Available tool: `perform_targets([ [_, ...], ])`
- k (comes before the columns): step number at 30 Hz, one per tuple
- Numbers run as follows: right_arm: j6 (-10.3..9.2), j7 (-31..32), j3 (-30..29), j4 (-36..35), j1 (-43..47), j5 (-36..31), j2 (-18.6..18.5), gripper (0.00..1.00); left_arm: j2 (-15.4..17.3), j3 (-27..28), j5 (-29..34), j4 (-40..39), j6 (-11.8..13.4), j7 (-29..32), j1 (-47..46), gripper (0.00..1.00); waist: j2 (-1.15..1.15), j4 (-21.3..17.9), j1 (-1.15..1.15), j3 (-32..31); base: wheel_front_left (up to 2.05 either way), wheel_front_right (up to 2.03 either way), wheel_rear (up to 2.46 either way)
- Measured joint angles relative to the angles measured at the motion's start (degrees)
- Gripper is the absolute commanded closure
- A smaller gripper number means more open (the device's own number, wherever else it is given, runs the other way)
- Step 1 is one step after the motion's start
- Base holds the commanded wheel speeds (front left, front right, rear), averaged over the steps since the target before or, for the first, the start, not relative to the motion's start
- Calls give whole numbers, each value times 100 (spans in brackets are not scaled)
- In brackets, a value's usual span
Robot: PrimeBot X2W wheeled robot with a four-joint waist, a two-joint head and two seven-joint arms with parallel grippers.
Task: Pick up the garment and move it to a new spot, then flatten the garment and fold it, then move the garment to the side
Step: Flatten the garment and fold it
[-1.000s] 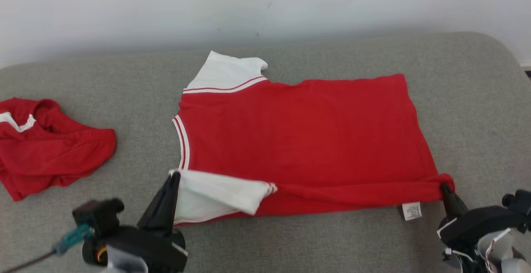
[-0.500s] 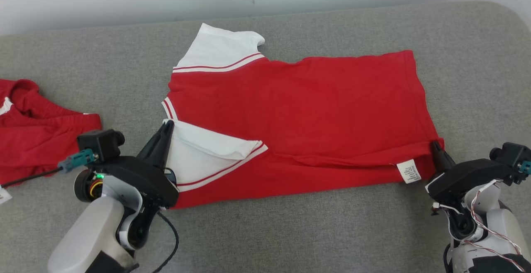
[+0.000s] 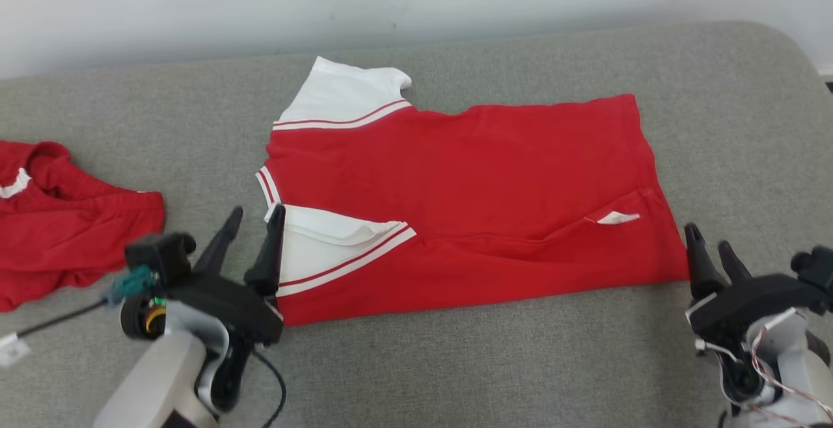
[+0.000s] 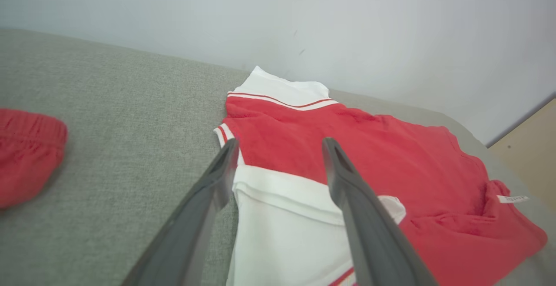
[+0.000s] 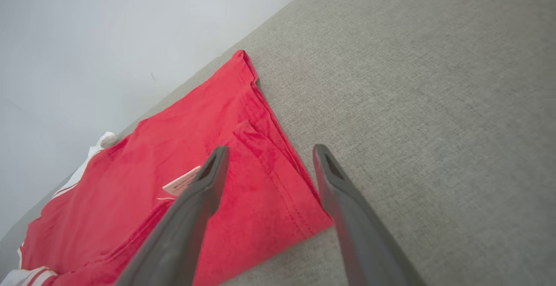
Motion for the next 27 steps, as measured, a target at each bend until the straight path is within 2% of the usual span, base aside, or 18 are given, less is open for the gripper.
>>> perform_targets([
  [5, 0, -96, 60, -93, 371, -2, -208, 0, 35, 178, 97, -249, 30, -32, 513, 0, 0, 37, 0, -118, 0, 0, 0],
  [10, 0, -246, 137, -66, 525, -227, -324, 0, 16, 500, 242, -608, 292, -47, 1155, 0, 0, 91, 0, -127, 0, 0, 0],
  [14, 0, -365, 244, 44, 522, -409, -343, 0, -2, 478, 441, -666, 414, -47, 1503, 0, 0, 150, 0, -93, 0, 0, 0],
  [21, 1, -581, 414, 452, 316, -610, -415, 0, -166, 399, 439, -657, 407, -30, 1583, 0, 0, 232, 0, 20, 0, 0, 0],
  [27, 0, -641, 512, 869, 84, -644, -423, 0, -287, 358, 390, -489, 301, -21, 1417, 0, 0, 237, 0, 178, 0, 0, 0],
])
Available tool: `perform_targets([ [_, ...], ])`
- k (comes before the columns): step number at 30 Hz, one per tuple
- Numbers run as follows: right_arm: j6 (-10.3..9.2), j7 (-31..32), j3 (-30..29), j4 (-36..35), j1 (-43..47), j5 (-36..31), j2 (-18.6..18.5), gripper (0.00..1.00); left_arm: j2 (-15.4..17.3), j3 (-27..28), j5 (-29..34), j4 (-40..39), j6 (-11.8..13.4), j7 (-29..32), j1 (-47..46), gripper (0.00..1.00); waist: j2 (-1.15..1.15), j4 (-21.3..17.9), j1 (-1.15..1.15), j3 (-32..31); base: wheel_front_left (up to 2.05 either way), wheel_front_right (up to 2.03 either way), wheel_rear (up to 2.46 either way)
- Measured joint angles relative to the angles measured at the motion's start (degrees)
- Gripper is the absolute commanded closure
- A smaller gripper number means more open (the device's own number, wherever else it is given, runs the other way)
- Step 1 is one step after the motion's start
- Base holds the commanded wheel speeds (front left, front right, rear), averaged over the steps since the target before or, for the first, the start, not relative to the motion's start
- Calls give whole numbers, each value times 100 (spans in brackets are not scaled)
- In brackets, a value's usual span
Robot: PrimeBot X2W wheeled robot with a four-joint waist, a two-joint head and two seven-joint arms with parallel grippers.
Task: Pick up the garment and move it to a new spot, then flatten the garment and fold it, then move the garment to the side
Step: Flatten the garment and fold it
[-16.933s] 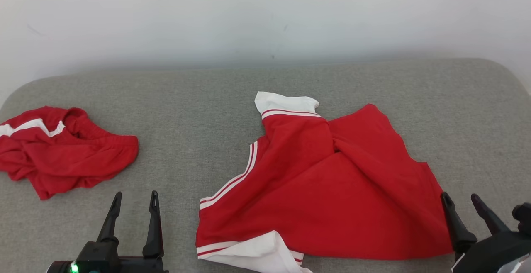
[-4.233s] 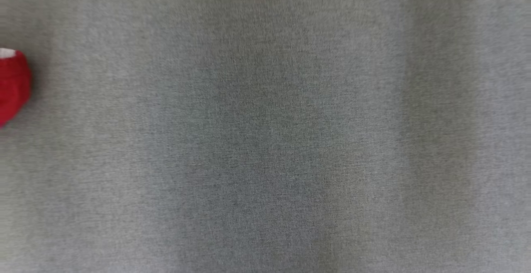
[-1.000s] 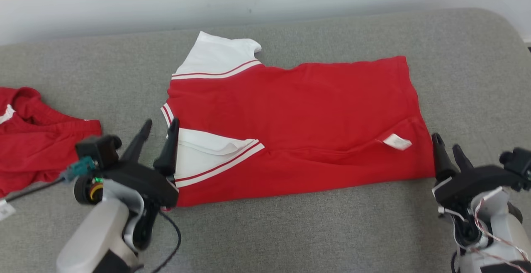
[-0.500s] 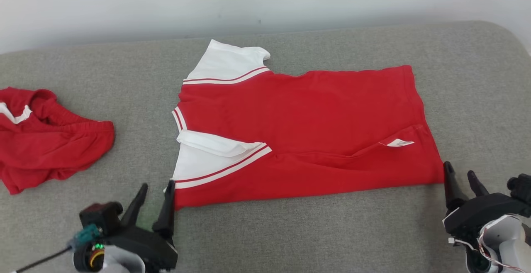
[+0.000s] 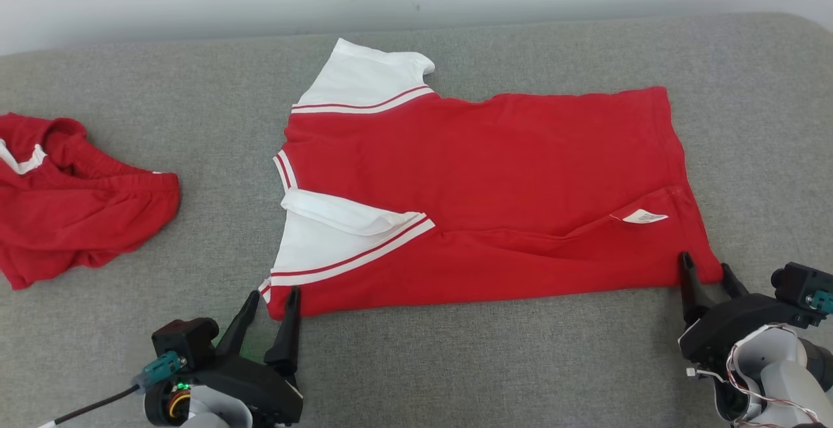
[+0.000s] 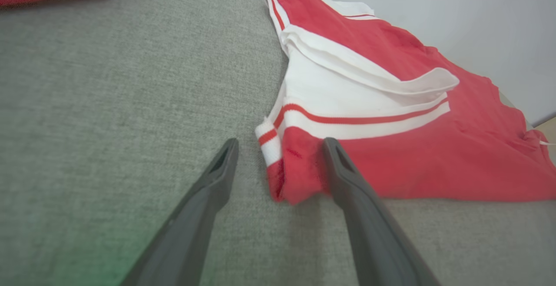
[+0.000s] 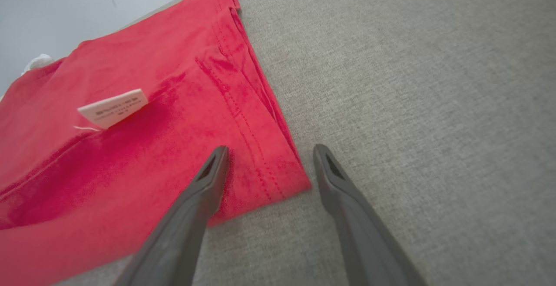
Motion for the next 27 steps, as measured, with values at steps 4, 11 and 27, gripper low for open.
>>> perform_targets([
  [4, 0, -109, 97, 200, -159, -35, -3, 74, -111, -59, -32, 189, -60, 33, -113, 0, 0, -10, 0, 88, 0, 0, 0],
  [11, 0, -341, 348, 353, -241, 152, 0, 100, -153, -105, -49, 487, -141, 55, -237, 100, 0, -64, 0, 17, 0, 0, 0],
  [27, 1, -341, 476, -943, 1383, 539, 107, 100, 191, 402, 345, -809, 515, -21, 1386, 100, -1, -20, -1, -766, 0, 0, 0],
])
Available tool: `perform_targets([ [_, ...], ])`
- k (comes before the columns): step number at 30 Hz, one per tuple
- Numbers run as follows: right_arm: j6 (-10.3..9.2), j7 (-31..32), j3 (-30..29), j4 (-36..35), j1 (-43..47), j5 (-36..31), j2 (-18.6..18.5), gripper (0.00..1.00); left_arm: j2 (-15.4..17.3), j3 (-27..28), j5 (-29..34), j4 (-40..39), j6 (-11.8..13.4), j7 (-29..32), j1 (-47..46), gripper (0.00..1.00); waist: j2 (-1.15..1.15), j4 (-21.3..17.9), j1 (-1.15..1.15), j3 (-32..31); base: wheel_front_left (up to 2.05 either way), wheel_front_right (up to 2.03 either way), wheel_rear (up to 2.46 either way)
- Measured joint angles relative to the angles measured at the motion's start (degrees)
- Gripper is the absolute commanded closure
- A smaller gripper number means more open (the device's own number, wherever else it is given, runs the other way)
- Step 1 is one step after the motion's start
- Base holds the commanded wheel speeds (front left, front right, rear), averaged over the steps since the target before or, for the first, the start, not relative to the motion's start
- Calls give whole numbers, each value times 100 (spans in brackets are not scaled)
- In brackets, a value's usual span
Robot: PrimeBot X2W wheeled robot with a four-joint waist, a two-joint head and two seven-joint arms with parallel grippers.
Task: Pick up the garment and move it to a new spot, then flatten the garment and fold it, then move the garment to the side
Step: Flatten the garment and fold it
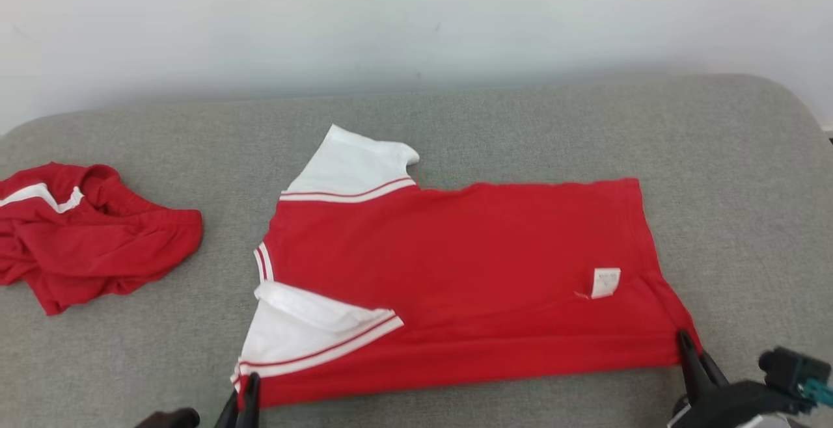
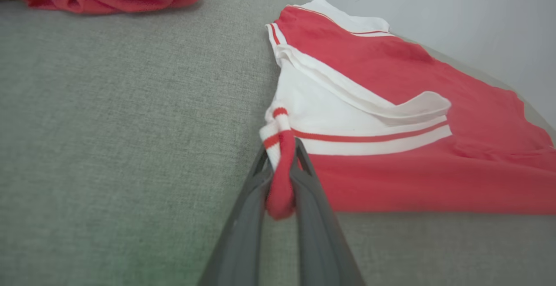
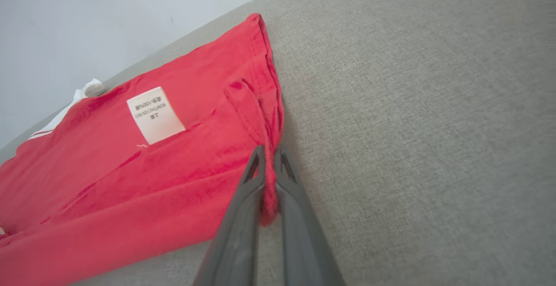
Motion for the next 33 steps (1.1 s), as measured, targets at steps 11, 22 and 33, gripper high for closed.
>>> perform_targets([
  [11, 0, 493, -471, -667, 560, -539, 305, 0, 102, -78, 352, -477, 386, 22, 477, 0, 0, 43, 0, -125, 0, 0, 0],
  [22, 0, -160, -304, -1451, 335, -1162, 280, 0, -30, 857, 1372, -1640, 666, -5, 471, 0, 0, 23, 1, -327, 0, 0, 0],
  [33, 0, -881, 152, -1697, 304, -1802, 316, 0, 218, 1235, 2583, -1896, 829, -5, 609, 0, 0, 50, 1, -536, 0, 0, 0],
])
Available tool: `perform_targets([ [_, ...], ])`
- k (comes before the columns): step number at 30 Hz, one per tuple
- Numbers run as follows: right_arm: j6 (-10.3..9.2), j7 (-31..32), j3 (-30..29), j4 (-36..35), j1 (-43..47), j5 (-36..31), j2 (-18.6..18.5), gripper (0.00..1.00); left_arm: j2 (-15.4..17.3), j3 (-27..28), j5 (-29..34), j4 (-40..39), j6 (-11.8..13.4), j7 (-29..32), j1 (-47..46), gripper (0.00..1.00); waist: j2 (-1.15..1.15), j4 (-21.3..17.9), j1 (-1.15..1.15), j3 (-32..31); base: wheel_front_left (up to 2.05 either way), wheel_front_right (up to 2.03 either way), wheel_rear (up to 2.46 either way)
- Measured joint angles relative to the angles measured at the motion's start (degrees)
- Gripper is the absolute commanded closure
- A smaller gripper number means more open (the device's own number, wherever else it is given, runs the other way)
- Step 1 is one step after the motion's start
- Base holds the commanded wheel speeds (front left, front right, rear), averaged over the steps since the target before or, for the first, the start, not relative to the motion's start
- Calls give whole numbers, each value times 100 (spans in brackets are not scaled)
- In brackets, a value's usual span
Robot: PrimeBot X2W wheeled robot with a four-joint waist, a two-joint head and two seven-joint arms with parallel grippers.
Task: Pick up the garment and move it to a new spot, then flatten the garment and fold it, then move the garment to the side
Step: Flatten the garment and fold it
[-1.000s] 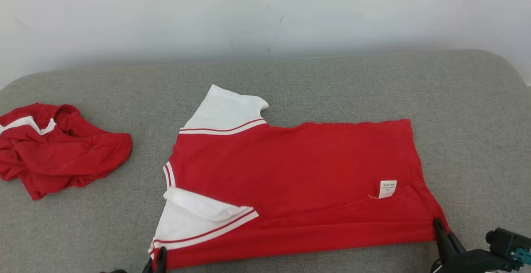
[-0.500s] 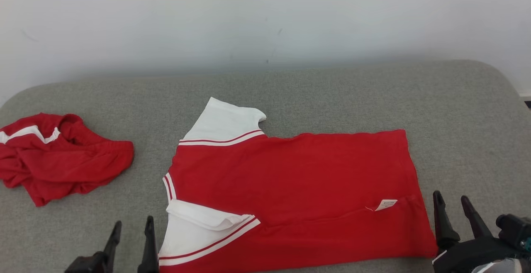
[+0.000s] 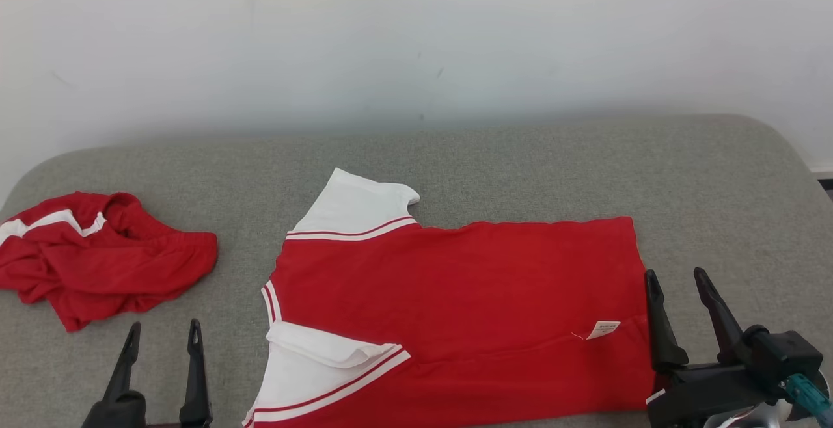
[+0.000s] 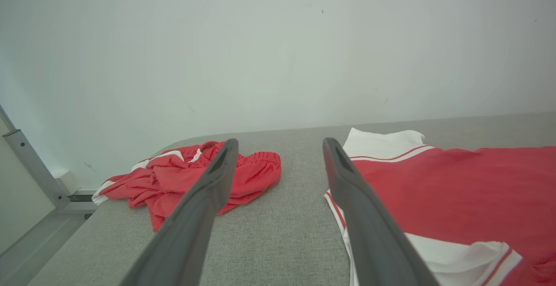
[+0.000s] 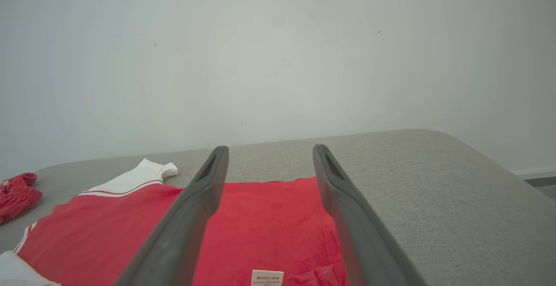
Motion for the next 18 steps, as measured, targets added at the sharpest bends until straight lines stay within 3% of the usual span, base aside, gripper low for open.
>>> perform_targets([
  [8, 0, -46, 10, -181, 178, -349, 63, 0, 151, -52, -133, -266, -208, 151, 205, 0, 0, 18, 0, -79, 0, 0, 0],
  [14, 0, 33, 23, -237, 181, -266, 192, 0, 129, 140, -382, -325, -254, 97, 238, 0, 0, 1, 0, -49, 0, 0, 0],
  [18, 0, 145, -25, -42, 32, -223, 177, 0, 142, 172, -523, -204, -432, 110, 46, 0, 0, -58, 0, 14, 0, 0, 0],
])
